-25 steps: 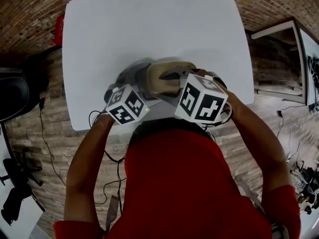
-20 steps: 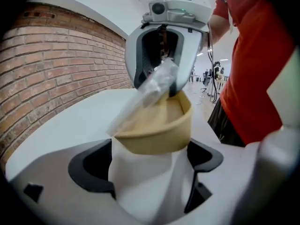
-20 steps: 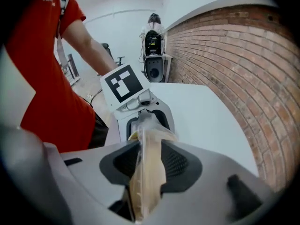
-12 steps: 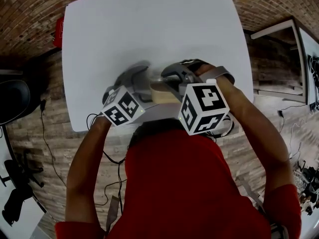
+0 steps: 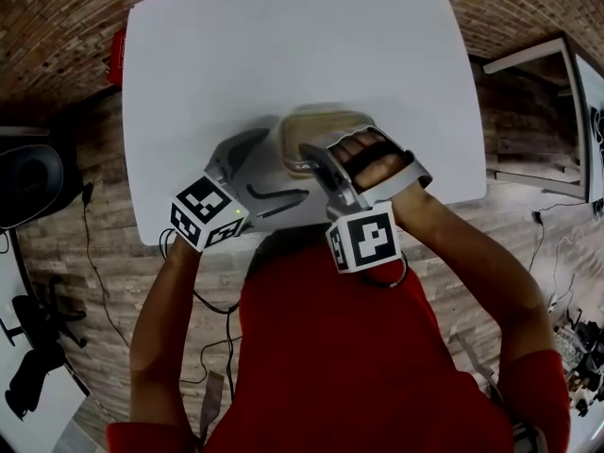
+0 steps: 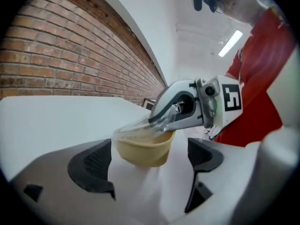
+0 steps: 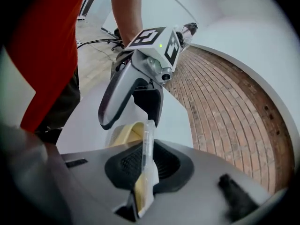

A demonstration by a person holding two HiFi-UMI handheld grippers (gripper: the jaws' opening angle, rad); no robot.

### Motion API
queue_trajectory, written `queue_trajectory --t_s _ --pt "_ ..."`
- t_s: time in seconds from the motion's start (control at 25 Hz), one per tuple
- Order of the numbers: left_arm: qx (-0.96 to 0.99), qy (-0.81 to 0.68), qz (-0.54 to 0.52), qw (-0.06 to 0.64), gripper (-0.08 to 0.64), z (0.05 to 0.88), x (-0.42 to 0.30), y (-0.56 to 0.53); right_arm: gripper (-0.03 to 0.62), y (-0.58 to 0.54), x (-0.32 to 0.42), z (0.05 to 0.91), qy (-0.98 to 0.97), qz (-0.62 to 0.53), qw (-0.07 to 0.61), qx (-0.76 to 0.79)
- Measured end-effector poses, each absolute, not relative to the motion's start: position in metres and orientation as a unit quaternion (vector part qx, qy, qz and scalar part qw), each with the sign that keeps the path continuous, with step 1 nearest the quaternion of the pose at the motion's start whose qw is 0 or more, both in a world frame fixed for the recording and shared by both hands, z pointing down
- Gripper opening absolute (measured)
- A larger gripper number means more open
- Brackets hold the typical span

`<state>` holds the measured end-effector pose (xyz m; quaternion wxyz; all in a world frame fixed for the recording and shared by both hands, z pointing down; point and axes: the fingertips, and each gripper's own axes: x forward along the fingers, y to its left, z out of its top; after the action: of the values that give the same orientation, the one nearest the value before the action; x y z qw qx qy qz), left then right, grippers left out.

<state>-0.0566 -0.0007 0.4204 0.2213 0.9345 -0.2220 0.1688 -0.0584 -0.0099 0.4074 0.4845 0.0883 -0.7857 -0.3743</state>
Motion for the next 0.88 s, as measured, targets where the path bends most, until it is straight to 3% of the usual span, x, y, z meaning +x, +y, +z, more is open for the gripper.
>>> queue_trajectory --t_s 0.36,0.72,0.88 --pt "0.906 -0.286 0.176 0.257 0.518 0.433 -0.059 -0.019 0.044 -0.004 -0.067 0.409 -0.812 -0.358 0.456 0.059" --pt "0.889 -0.282 0.273 0.236 0.491 0.458 -0.046 -0.009 0.044 -0.009 -0.069 0.389 -0.869 -0.229 0.437 0.031" --pt "0.888 -0.281 0.279 0.235 0.489 0.461 -0.043 -0.007 0.044 -0.031 -0.066 0.370 -0.869 -0.224 0.439 0.040"
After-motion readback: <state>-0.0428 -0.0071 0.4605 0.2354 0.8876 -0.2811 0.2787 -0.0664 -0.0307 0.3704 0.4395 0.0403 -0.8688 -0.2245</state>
